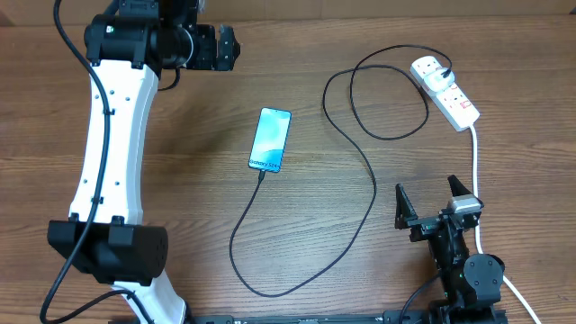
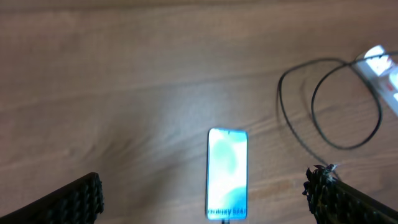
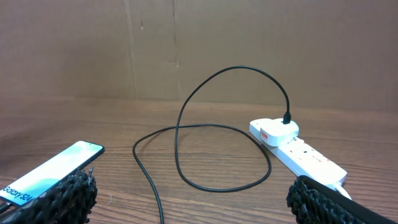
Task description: Plug charger to phone and switch on socket
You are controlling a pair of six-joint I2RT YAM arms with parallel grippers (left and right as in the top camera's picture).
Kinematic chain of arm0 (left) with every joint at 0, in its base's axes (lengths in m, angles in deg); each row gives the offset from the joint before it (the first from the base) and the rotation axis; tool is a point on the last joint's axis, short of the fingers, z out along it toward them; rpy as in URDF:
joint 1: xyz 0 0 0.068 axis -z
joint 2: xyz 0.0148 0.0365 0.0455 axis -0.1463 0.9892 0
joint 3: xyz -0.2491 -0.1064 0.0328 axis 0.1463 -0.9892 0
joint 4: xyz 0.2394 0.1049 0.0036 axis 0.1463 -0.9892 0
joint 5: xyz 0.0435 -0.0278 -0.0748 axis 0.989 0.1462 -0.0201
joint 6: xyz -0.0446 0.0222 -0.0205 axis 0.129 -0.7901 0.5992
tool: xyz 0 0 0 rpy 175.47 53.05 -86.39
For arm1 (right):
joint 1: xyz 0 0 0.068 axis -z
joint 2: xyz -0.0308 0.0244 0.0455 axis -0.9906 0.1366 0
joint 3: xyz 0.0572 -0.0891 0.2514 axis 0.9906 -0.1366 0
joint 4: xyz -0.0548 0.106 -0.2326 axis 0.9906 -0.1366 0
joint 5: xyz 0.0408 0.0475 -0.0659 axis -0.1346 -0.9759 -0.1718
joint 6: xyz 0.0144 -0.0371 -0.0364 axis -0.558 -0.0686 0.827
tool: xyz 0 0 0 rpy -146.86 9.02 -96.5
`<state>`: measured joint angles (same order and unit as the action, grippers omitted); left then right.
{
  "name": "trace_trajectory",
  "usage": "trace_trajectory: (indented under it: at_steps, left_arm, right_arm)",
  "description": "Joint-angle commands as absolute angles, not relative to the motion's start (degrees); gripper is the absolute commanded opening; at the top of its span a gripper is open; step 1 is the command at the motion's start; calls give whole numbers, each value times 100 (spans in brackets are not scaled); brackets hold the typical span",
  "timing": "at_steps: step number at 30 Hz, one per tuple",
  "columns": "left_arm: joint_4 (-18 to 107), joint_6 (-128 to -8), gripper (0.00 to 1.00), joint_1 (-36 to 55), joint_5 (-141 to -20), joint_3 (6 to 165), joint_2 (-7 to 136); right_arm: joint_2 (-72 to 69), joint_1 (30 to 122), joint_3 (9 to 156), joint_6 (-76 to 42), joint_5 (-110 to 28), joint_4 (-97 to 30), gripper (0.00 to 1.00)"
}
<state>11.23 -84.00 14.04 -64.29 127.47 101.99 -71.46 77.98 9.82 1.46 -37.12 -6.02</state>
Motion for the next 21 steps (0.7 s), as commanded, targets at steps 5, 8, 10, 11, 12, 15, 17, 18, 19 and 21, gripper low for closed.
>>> trace_trajectory:
  at_steps: [5,8,10,11,12,15,17,18,19,21]
  left_arm:
    - [942,-8531,100,1443,-5533,11554,8765]
    - [1101,-8529,100,1441,-5312,10662,8186]
    - [1289,-8534,100,1441,-5258,10107,7827]
    - [1318,-8531,100,1441,-5255,9904,7677]
    - [1337,-8529,100,1441,-5260,9681,7495]
    - [1340,-8529,100,1441,-5255,9152,6982]
    - [1333,-8527,100,1441,-5271,8839,6603]
    - [1333,-8527,100,1441,-5308,8719,6466]
    - [1340,-8523,100,1441,-5325,8581,6315]
    - [1355,-8499,100,1441,-5323,8120,5841]
  right_arm:
    - [-7210,7766,925,165,-3660,-556,100]
    - [-7210,7766,925,165,-3660,-556,100]
    - [-7210,7766,925,165,-3660,-556,100]
    - [-7210,7766,925,165,-3660,-556,100]
    - [-7210,7766,925,167,-3660,-556,100]
    - [-7210,7766,925,167,-3660,-556,100]
    - [-7210,7766,925,167,-3660,-556,100]
    - [-7210,7766,925,167,-3660,-556,100]
    - [-7210,7766,925,167,-3660,-556,100]
    - [-7210,7766,925,167,-3660,-556,100]
